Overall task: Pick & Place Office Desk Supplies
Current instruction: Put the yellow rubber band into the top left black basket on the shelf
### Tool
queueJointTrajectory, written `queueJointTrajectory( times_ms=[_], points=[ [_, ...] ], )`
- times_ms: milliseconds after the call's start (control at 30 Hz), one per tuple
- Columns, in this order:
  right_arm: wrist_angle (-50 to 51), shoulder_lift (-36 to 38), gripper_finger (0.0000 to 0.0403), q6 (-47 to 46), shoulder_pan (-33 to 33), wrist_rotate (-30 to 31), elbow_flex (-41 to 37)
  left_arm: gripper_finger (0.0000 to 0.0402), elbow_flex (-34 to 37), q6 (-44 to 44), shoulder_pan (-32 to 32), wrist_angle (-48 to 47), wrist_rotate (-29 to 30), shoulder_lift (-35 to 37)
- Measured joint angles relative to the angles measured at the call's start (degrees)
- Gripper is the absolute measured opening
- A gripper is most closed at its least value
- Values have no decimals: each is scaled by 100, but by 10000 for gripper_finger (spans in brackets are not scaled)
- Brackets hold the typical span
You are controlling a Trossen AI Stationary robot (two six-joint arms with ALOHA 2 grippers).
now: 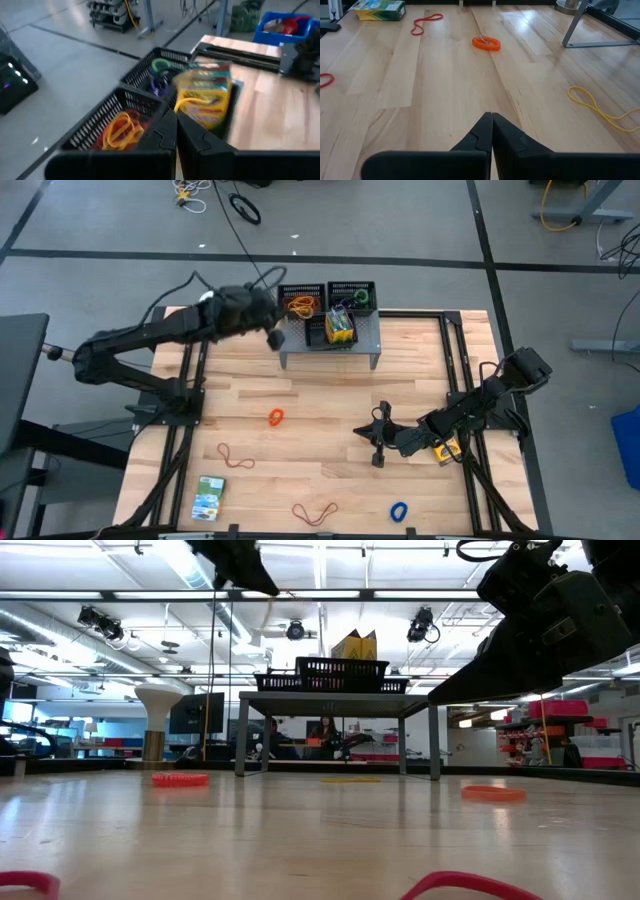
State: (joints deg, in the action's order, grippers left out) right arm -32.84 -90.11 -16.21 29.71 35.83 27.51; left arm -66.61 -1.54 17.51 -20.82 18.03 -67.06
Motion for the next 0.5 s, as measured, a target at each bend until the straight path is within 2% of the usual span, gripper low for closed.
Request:
queueJointTrajectory(
  times_ms=[200,367,500],
  points=[
    [2,0,9,0,-2,0,0,3,0,-400,904,767,-723,-416],
    [4,0,9,0,-4,0,0,3,0,-899,1428,1063,-776,-800],
    [6,0,9,4,-6,0,0,3,0,-912,1803,1336,-1023,-1138]
  ],
)
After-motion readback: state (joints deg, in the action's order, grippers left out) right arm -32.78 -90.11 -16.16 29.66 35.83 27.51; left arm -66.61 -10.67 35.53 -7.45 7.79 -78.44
